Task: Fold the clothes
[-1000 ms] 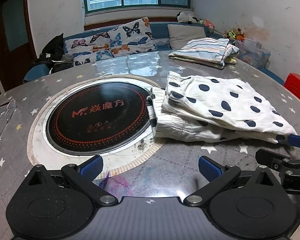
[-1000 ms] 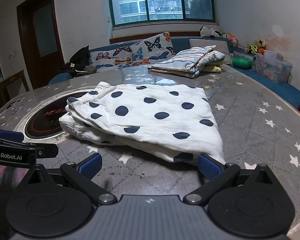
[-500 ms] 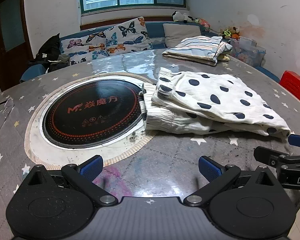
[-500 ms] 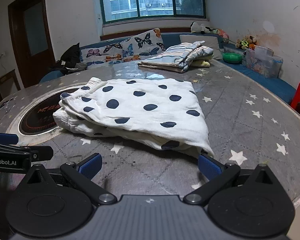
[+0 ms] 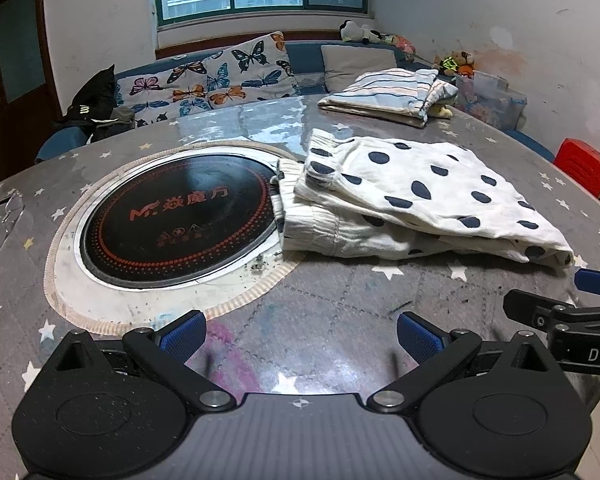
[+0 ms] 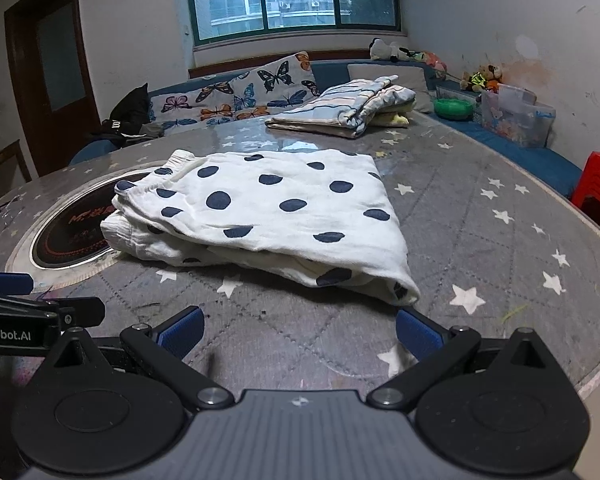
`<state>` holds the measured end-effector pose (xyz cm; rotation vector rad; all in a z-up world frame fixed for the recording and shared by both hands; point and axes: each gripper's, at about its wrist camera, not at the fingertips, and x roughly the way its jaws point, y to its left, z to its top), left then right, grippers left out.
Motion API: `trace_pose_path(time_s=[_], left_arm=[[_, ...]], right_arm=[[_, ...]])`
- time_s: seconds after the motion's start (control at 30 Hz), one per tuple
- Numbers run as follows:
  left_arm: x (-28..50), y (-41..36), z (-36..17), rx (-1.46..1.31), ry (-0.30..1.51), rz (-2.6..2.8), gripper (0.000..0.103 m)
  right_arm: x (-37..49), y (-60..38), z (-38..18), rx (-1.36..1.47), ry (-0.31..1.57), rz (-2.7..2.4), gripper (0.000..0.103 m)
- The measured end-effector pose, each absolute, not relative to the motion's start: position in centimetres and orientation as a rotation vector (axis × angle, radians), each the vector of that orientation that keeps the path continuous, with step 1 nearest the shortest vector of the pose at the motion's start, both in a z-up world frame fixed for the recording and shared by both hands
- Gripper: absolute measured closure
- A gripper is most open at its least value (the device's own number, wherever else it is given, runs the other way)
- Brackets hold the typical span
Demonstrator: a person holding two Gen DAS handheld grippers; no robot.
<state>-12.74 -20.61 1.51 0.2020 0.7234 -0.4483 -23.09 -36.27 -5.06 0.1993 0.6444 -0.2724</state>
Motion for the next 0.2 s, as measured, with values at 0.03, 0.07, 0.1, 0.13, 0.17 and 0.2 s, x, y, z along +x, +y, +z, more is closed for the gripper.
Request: trace_pose_path(time_s=[0.03,0.07,0.1,0.13,0.17,0.2], left_arm=[[-12.81,-20.61,1.5,0.203,0.723,-0.451,0.0],[-12.88,-20.62,1.49,0.203,0.722,-0.454,0.0],[-12.96,-20.63,1.48,0.204,0.721,-0.457,0.0],[-13.03,-20.63,1.46,0.204,0.721,-0.46,0.0],[-13.12,-20.65,1.46,0.205,0.72,-0.462,0.0],[-13.14,-20.65,1.46,0.205,0.72,-0.464,0.0]], right_arm=[[-23.12,-36.23,-5.07,0.2,0.645,-0.273,0.0],[-23.12,-36.2,-5.07,0.199,0.646,-0.273,0.0],[-23.11,-36.17,-5.08,0.199,0.647,-0.274,0.0],[-23.1,-36.14,-5.07,0.199,0.648,-0.275,0.0],[-23.09,-36.11,-5.06,0.2,0.648,-0.275,0.0],[-23.06,-36.1,-5.06,0.201,0.648,-0.276,0.0]])
